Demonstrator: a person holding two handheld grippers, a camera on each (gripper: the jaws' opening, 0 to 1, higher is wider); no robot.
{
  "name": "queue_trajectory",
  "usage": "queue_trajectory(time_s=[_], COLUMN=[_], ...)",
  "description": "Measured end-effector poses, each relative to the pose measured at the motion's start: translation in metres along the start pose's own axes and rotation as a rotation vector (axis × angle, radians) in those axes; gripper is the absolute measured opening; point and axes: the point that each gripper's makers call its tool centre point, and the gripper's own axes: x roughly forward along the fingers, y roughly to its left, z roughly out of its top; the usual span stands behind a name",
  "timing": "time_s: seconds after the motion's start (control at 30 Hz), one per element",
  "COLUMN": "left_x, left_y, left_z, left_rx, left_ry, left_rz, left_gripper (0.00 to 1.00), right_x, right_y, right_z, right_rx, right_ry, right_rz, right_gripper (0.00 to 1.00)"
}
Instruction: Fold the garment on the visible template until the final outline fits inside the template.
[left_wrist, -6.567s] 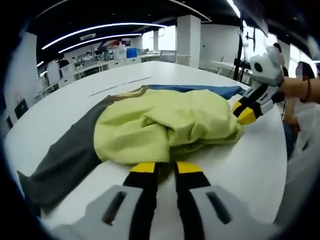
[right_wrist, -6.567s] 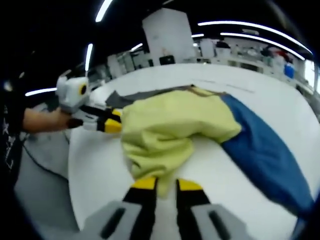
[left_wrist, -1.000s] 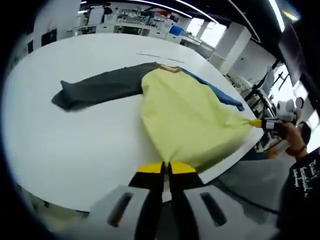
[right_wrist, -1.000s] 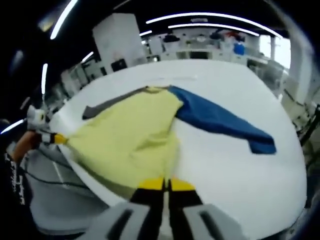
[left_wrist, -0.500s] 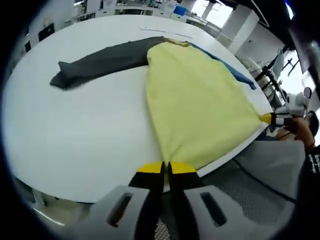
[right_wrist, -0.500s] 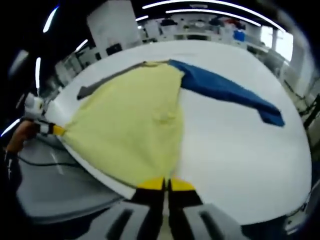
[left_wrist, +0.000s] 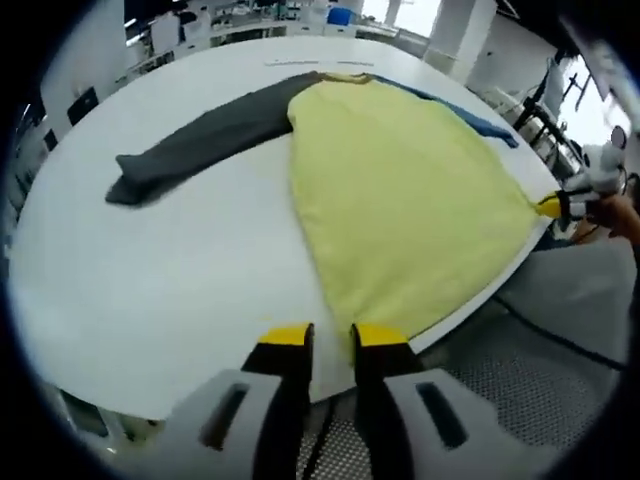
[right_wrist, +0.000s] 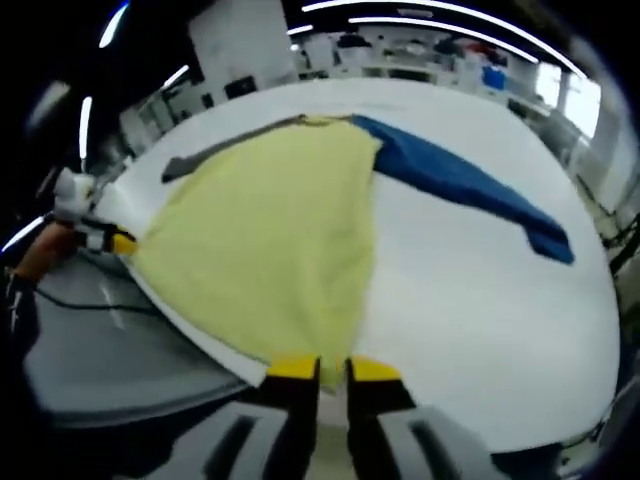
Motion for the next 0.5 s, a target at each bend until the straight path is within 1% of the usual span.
queue_trajectory(time_s=[0.03, 0.07, 0.17, 0.2, 0.23, 0.33, 0.5], left_x=[0.001, 0.001, 0.000, 0.000, 0.000, -0.001, -0.003], left_y=[0.002, 0.004, 0.007, 0.008, 0.010, 0.015, 0.014], left_z=[0.001, 0.003, 0.009, 0.009, 0.009, 0.014, 0.032], left_rx=[0.004, 0.018, 0.038, 0.040, 0.046, 0.061, 0.079], left_ry=[-0.005, -0.023, -0.057, -0.060, -0.065, -0.088, -0.149], left_rz=[0.003, 0.009, 0.022, 0.022, 0.024, 0.027, 0.020], left_gripper=[0.20, 0.25, 0.35, 0.38, 0.42, 0.48, 0.52], right_x=[0.000, -0.002, -0.003, -0.002, -0.002, -0.002, 0.002], right_y=[-0.001, -0.002, -0.004, -0.005, -0.005, -0.005, -0.010], right_z=[0.002, 0.006, 0.014, 0.017, 0.021, 0.029, 0.049], right_rx=[-0.006, -0.021, -0.048, -0.054, -0.065, -0.081, -0.080], right_ry=[-0.011, -0.029, -0.068, -0.078, -0.095, -0.117, -0.190], right_rz=[-0.002, -0.001, -0.007, -0.008, -0.006, 0.006, 0.033], right_gripper=[0.18, 0.21, 0.34, 0.39, 0.42, 0.48, 0.52])
